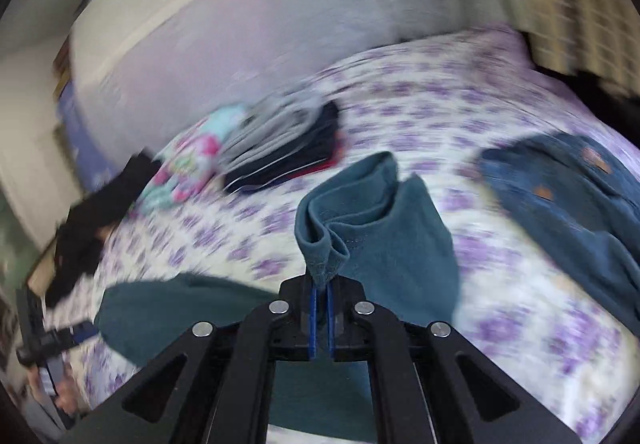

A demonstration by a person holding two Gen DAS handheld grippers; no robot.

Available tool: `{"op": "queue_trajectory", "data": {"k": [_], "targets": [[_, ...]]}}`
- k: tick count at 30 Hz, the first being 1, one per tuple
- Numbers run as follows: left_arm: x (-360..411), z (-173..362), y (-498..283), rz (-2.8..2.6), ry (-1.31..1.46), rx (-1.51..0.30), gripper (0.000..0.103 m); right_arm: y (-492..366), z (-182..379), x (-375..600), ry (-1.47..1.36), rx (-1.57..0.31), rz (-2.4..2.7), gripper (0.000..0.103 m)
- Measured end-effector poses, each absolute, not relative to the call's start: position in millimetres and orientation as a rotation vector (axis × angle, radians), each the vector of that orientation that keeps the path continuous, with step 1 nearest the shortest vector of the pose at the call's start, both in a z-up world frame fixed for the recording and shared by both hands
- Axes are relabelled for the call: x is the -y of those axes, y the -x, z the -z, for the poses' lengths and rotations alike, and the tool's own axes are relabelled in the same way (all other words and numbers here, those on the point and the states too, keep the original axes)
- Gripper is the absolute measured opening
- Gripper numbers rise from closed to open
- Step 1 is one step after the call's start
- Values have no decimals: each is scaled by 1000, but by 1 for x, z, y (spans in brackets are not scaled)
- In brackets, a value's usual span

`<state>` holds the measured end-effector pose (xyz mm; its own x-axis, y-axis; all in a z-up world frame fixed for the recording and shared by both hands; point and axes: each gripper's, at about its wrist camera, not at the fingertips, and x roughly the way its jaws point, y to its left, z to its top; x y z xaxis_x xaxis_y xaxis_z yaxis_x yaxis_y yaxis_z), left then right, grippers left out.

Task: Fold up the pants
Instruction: 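Fold the held edge over the pants with the right gripper and release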

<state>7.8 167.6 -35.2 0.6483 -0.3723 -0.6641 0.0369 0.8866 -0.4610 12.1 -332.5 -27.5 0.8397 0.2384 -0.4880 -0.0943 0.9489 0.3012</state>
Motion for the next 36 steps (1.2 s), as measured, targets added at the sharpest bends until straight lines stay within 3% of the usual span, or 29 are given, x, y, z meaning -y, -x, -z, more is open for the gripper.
{"op": "queue_trajectory", "data": {"k": [7, 11, 20, 21, 22, 23, 26, 31, 33, 36], "targets": [[-231, 45, 12, 103, 470, -814, 85, -62, 87, 156, 33, -784, -419, 4], [-228, 53, 17, 132, 464, -829, 86, -53, 102, 133, 160, -803, -390, 9], [-223, 70, 5, 157, 473, -858, 88, -51, 103, 128, 157, -815, -427, 10], [-222, 70, 6, 156, 467, -860, 88, -49, 102, 125, 149, -815, -462, 18], [-221, 71, 5, 154, 463, -863, 88, -45, 101, 121, 133, -833, -536, 44], [-221, 71, 5, 153, 462, -867, 88, -41, 100, 117, 117, -856, -611, 55], [-221, 71, 4, 150, 470, -873, 89, -30, 91, 113, 127, -830, -658, 56], [-218, 71, 0, 144, 455, -883, 89, -61, 60, 167, -106, -704, -414, 54], [-218, 72, -3, 137, 461, -890, 90, -83, 71, 178, -98, -737, -271, 46], [-217, 73, -7, 130, 463, -894, 91, -92, 104, 156, 44, -865, -255, 47]]}}
